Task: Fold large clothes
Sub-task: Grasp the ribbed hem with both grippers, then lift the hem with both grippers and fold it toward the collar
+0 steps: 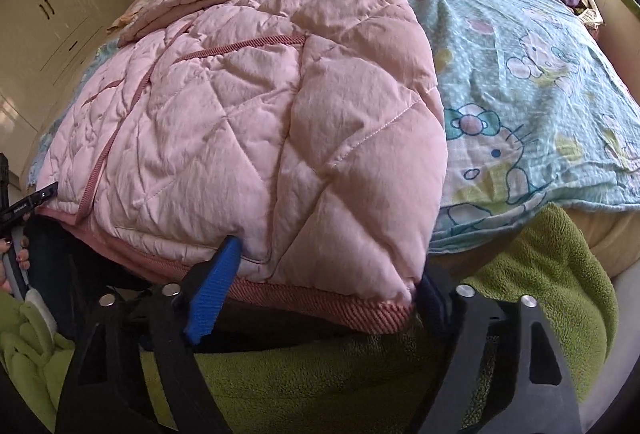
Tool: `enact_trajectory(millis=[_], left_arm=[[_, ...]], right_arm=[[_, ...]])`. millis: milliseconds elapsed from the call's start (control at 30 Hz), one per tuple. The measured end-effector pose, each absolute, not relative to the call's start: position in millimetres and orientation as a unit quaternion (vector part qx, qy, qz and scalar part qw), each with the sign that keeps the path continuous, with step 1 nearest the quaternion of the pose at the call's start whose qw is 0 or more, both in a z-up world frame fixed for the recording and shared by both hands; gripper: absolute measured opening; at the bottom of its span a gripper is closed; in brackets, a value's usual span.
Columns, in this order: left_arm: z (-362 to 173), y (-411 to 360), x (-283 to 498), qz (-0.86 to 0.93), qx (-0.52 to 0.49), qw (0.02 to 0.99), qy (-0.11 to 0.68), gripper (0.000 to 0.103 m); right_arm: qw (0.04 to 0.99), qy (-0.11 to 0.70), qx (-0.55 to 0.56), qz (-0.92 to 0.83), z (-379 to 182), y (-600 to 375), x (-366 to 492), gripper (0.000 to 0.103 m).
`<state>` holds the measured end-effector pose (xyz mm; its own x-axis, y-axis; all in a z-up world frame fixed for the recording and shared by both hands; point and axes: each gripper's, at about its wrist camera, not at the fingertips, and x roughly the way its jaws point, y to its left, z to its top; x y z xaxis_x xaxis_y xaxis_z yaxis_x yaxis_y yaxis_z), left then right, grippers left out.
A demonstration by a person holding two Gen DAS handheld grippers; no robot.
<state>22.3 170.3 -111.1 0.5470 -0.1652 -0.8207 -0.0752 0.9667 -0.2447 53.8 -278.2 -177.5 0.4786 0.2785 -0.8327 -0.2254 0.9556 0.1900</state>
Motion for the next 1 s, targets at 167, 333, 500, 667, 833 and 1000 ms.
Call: enact_trajectory(millis=[167, 333, 500, 667, 833, 1000], left_arm=[[-95.2, 167.3, 16.2, -0.036, -0.125, 0.883, 0.45, 0.018], [-72.4, 165.8, 17.1, -0.044, -0.126, 0.897, 0.421, 0.011], [-42.5, 166.5, 27.0, -0.053, -0.129, 0.915, 0.379, 0.009], [-18.4, 168.2, 44.6, -0.058, -0.135, 0.926, 0.349, 0.009], [5.1, 167.2, 61.7, -0.058, -0.137, 0.935, 0.321, 0.009], [18.0, 169.8, 72.8, -0.054, -0.151, 0.939, 0.304, 0.009]], right_arm=[[0.876, 0.454, 0.024, 0.16, -158.8, -285.3, 48.0, 0.032], [0.898, 0.4, 0.036, 0.181, -131.7, -285.3, 42.5, 0.021], [0.915, 0.347, 0.053, 0.197, -100.8, -286.7, 44.6, 0.017], [0.927, 0.307, 0.069, 0.204, -76.0, -286.8, 56.2, 0.017], [0.934, 0.283, 0.091, 0.197, -55.9, -291.1, 70.0, 0.017], [0.939, 0.264, 0.105, 0.196, -38.1, -293.6, 81.6, 0.016]])
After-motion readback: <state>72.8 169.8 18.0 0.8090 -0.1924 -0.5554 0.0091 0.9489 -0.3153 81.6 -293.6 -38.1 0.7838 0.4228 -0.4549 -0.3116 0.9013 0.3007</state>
